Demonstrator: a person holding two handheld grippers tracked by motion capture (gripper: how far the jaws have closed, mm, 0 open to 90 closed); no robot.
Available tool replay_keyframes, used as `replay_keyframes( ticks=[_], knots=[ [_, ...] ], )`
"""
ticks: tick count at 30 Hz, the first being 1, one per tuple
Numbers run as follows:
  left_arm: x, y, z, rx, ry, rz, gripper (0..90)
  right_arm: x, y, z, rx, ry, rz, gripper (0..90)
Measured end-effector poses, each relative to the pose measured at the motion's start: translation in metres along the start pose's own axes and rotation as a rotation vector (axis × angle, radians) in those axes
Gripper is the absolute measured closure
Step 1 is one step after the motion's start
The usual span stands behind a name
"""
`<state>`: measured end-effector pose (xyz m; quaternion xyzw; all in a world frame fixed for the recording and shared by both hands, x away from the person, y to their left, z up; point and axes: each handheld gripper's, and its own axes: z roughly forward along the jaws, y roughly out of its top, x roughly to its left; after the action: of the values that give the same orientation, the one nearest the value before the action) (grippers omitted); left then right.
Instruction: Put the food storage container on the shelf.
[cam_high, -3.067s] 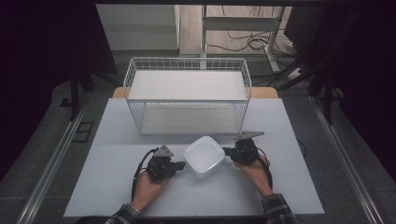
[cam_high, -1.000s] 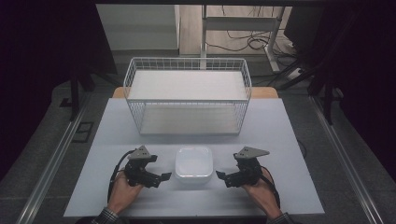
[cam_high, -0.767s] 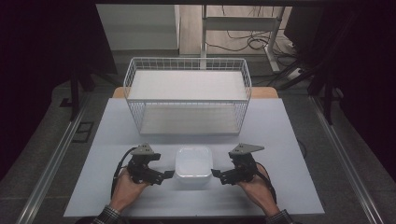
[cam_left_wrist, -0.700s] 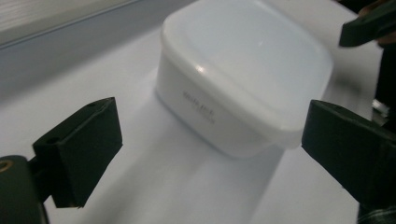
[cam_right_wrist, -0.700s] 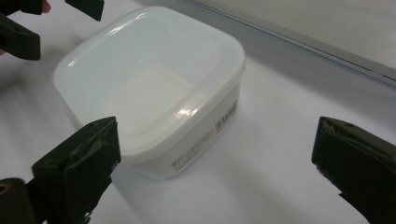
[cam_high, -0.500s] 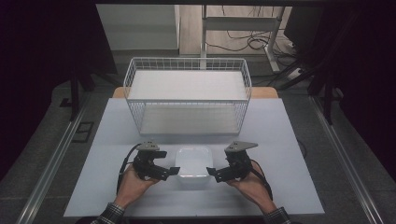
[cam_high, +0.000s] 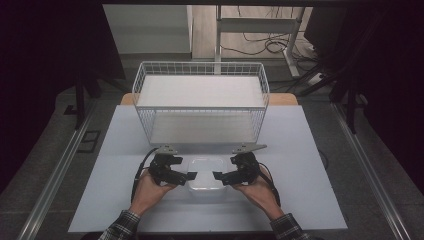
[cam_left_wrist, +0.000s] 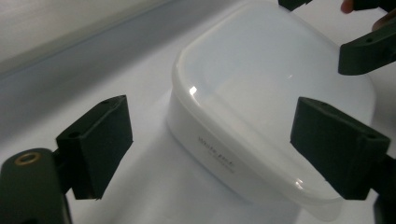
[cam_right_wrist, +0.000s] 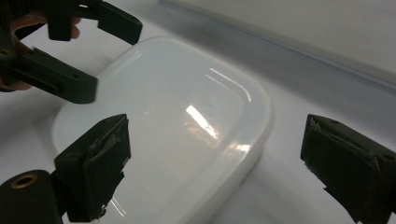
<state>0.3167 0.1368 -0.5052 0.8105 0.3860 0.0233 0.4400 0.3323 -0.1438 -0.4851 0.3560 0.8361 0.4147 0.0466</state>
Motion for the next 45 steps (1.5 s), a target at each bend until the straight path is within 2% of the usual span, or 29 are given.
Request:
replay_keyframes(
  ticks=[1, 2, 3, 4, 5, 6, 8, 10, 11, 12, 13, 14, 15, 19, 21, 26, 27, 28, 29, 30, 31, 35, 36, 37, 39, 45],
  knots=[
    [0.002, -0.001, 0.0, -0.001, -0.029, -0.025, 14.9, -0.001, -0.002, 0.005, 0.024, 0.013, 0.005, 9.2],
    [0.002, -0.001, 0.0, -0.001, -0.029, -0.025, 19.0, -0.001, -0.002, 0.005, 0.024, 0.013, 0.005, 9.2],
    [0.003, -0.002, -0.001, -0.002, -0.056, -0.036, 23.7, -0.004, -0.004, 0.007, 0.035, 0.044, 0.039, 13.8],
    [0.004, -0.003, 0.0, 0.002, -0.093, -0.047, 23.7, -0.004, -0.004, 0.007, 0.035, 0.044, 0.039, 13.8],
    [0.004, -0.006, 0.003, 0.017, -0.165, -0.073, 30.4, -0.007, -0.005, 0.006, 0.048, 0.095, 0.082, 21.1],
    [0.004, -0.006, 0.003, 0.017, -0.165, -0.073, 28.9, -0.007, -0.005, 0.005, 0.059, 0.097, 0.099, 21.7],
    [0.004, -0.008, 0.002, 0.019, -0.172, -0.098, 29.7, -0.006, -0.006, 0.004, 0.063, 0.095, 0.107, 23.1],
    [-0.001, -0.009, -0.001, 0.023, -0.16, -0.1, 31.8, -0.005, -0.008, 0.0, 0.077, 0.103, 0.148, 27.7],
    [-0.008, -0.011, -0.005, 0.018, -0.131, -0.095, 35.6, -0.005, -0.012, -0.006, 0.092, 0.118, 0.185, 34.9],
    [-0.008, -0.011, -0.005, 0.018, -0.131, -0.095, 39.1, -0.005, -0.012, -0.006, 0.092, 0.118, 0.185, 34.9],
    [-0.013, -0.013, -0.011, 0.003, -0.099, -0.092, 44.7, -0.005, -0.015, -0.014, 0.084, 0.117, 0.208, 48.0],
    [-0.013, -0.013, -0.011, 0.003, -0.099, -0.092, 48.2, -0.005, -0.015, -0.014, 0.084, 0.117, 0.208, 48.0],
    [-0.015, -0.014, -0.013, -0.001, -0.104, -0.09, 52.2, -0.002, -0.017, -0.023, 0.058, 0.094, 0.209, 58.6],
    [-0.021, -0.015, -0.02, -0.013, -0.086, -0.104, 61.1, 0.002, -0.021, -0.032, 0.04, 0.087, 0.222, 65.2],
    [-0.025, -0.014, -0.022, -0.025, -0.055, -0.109, 62.7, 0.003, -0.02, -0.033, 0.036, 0.078, 0.22, 66.7],
    [-0.031, -0.015, -0.026, -0.084, 0.014, -0.113, 74.3, 0.007, -0.02, -0.038, -0.016, 0.037, 0.217, 76.9],
    [-0.032, -0.015, -0.026, -0.095, 0.028, -0.118, 76.1, 0.009, -0.022, -0.038, -0.034, 0.014, 0.205, 77.6],
    [-0.032, -0.015, -0.026, -0.095, 0.028, -0.118, 76.9, 0.009, -0.022, -0.038, -0.034, 0.014, 0.205, 77.6],
    [-0.032, -0.016, -0.026, -0.102, 0.034, -0.12, 78.3, 0.013, -0.022, -0.037, -0.041, -0.011, 0.183, 77.6],
    [-0.032, -0.015, -0.027, -0.11, 0.043, -0.117, 78.3, 0.013, -0.022, -0.037, -0.041, -0.011, 0.183, 77.6],
    [-0.032, -0.013, -0.029, -0.119, 0.052, -0.106, 78.8, 0.016, -0.022, -0.036, -0.045, -0.035, 0.149, 77.7],
    [-0.031, -0.009, -0.035, -0.142, 0.048, -0.104, 78.9, 0.018, -0.017, -0.038, -0.07, -0.041, 0.121, 77.7],
    [-0.03, -0.008, -0.036, -0.145, 0.049, -0.102, 78.9, 0.02, -0.011, -0.041, -0.083, -0.051, 0.093, 77.6],
    [-0.03, -0.006, -0.037, -0.147, 0.051, -0.098, 78.9, 0.02, -0.011, -0.041, -0.083, -0.051, 0.093, 77.6],
    [-0.029, -0.002, -0.041, -0.155, 0.055, -0.091, 78.9, 0.024, -0.002, -0.045, -0.103, -0.068, 0.051, 77.6],
    [-0.028, 0.016, -0.054, -0.177, 0.067, -0.067, 78.9, 0.024, 0.015, -0.051, -0.127, -0.071, 0.021, 77.6]
  ],
)
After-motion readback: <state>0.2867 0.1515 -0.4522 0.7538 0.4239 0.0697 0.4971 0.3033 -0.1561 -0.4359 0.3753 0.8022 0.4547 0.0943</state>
